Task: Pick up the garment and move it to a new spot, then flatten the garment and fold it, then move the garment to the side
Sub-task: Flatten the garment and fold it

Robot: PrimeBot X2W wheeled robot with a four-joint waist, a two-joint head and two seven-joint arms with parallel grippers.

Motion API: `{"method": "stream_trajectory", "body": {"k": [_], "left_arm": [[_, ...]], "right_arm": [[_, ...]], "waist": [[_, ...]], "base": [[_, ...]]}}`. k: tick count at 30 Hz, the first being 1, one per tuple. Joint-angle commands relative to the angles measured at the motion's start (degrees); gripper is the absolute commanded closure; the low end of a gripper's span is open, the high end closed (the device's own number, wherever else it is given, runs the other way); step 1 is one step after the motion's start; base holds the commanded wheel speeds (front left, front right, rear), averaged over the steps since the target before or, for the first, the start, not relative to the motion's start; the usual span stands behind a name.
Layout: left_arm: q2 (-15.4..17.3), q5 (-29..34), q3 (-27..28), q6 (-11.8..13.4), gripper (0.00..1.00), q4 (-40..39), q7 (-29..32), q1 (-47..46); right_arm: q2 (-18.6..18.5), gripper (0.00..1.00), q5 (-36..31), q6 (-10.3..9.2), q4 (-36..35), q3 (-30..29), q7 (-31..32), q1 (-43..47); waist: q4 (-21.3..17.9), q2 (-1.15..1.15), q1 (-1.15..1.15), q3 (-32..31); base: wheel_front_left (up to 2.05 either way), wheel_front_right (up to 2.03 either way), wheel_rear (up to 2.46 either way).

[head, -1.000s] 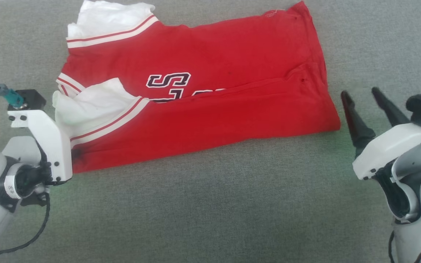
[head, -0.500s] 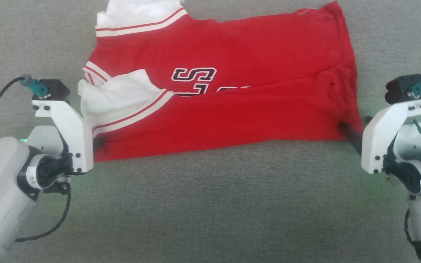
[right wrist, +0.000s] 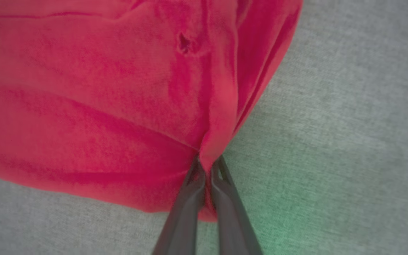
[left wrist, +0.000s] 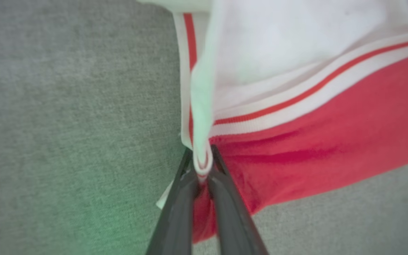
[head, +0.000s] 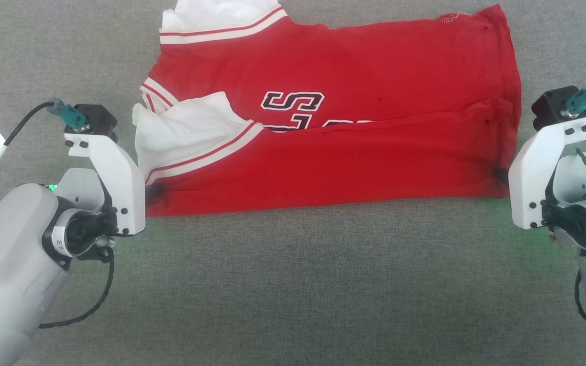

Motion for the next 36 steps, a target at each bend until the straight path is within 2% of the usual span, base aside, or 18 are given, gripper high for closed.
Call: {"method": "stream_trajectory", "body": {"k": [1, 6, 10, 21, 25, 29, 32, 36], "left_arm": [[-1.1, -0.1, -2.6, 0.1, 1.0, 2.1, 1.1, 3.1], [0.6, -0.3, -2.0, 0.8, 1.0, 0.8, 2.1, 2.4], [2.8, 0.3, -1.4, 2.7, 1.0, -2.2, 3.4, 2.2], [10.1, 0.9, 0.1, 10.3, 1.0, -19.1, 6.0, 6.4], [12.5, 0.7, 0.4, 13.7, 1.0, -25.3, 6.7, 9.5], [13.8, 0.2, 0.4, 15.9, 1.0, -29.2, 6.5, 12.8], [14.0, -0.3, 0.4, 16.4, 1.0, -29.7, 5.7, 14.6], [12.4, -1.2, -0.2, 15.2, 1.0, -26.9, 4.8, 16.1]], "right_arm": [[0.0, 1.0, -0.1, -0.09, 2.3, 0.4, 1.1, 2.0], [-1.1, 1.0, 1.4, -0.09, 0.4, -0.4, 2.2, 1.8], [-2.0, 1.0, 2.5, -0.09, -2.3, -0.4, 4.0, 2.0], [-5.2, 1.0, 5.6, -0.09, -13.9, -1.1, 11.3, 6.9], [-5.3, 1.0, 6.4, -0.08, -18.6, -2.5, 13.9, 10.3], [-4.1, 1.0, 6.5, -0.09, -22.1, -4.5, 15.2, 14.3], [-2.7, 1.0, 6.0, -0.08, -23.1, -5.3, 14.8, 16.7], [-0.3, 1.0, 5.4, -0.08, -21.8, -5.4, 12.8, 18.1]], "waist": [[0.0, -0.01, 0.0, -0.1], [0.0, -0.01, 0.0, -1.0], [0.0, -0.01, 0.0, -2.0], [0.2, -0.01, 0.0, -3.9], [0.3, -0.01, 0.0, -4.1], [0.2, -0.01, 0.0, -3.9], [0.0, -0.01, 0.0, -3.7], [-0.6, -0.01, 0.0, -3.4]], "base": [[0.0, 0.0, 0.0], [0.0, 0.0, 0.0], [0.0, 0.0, 0.0], [0.0, 0.0, 0.0], [0.0, 0.0, 0.0], [0.0, 0.0, 0.0], [0.0, 0.0, 0.0], [0.0, 0.0, 0.0]]}}
